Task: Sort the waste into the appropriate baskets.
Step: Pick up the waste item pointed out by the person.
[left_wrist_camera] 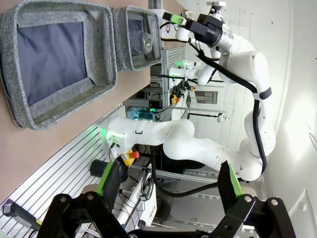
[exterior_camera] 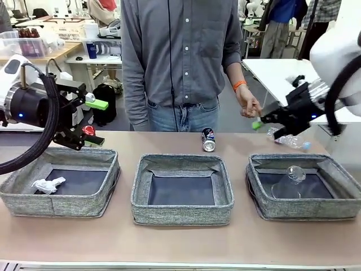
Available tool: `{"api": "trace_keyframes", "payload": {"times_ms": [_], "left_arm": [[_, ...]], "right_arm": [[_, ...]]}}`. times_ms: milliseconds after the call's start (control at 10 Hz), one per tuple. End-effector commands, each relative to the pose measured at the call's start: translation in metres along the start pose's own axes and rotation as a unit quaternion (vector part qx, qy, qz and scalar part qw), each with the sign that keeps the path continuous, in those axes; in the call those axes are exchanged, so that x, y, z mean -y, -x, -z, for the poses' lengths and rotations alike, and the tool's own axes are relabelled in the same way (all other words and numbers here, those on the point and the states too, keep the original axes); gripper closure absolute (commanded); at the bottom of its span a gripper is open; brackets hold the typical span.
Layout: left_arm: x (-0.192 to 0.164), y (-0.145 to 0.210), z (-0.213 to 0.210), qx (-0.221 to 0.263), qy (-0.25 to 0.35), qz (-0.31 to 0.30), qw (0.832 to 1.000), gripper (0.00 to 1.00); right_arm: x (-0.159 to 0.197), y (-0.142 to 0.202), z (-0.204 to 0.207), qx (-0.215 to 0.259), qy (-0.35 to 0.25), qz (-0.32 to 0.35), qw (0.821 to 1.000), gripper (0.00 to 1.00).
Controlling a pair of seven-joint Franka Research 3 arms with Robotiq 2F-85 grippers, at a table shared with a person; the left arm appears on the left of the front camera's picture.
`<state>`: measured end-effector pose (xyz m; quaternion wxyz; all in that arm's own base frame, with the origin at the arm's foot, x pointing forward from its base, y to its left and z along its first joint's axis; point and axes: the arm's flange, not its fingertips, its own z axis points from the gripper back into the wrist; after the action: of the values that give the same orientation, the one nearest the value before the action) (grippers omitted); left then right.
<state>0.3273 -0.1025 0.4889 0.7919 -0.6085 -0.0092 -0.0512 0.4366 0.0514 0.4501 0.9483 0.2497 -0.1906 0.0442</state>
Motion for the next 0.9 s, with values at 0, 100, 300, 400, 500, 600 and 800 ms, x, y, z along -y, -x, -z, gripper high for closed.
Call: {"api": "trace_keyframes", "payload": {"times_ms": [0,100,300,400,500,600,800], "left_arm": [[0.004,0.0,-0.001,0.002,0.002,-0.002,1.0,0.0],[0.004,0.0,-0.001,0.002,0.002,-0.002,1.0,0.0],[0.004,0.0,-0.001,0.002,0.002,-0.002,1.0,0.0],[0.004,0.0,-0.001,0.002,0.002,-0.002,1.0,0.0],[0.004,0.0,-0.001,0.002,0.002,-0.002,1.0,0.0],[0.004,0.0,-0.001,0.002,0.002,-0.002,1.0,0.0],[0.004,0.0,-0.001,0.002,0.002,-0.002,1.0,0.0]], "right_arm": [[0.002,-0.017,-0.013,0.084,0.304,-0.238,0.919,0.0],[0.003,-0.022,-0.015,0.108,0.373,-0.152,0.909,0.0],[0.008,-0.009,-0.01,-0.001,0.061,-0.06,0.996,0.0],[0.008,-0.009,-0.01,-0.001,0.061,-0.06,0.996,0.0],[0.009,-0.015,-0.016,0.008,0.112,-0.097,0.989,0.0],[0.013,-0.024,-0.013,-0.02,0.145,-0.15,0.978,0.0],[0.037,-0.074,-0.001,-0.084,0.154,-0.212,0.961,0.0]]}}
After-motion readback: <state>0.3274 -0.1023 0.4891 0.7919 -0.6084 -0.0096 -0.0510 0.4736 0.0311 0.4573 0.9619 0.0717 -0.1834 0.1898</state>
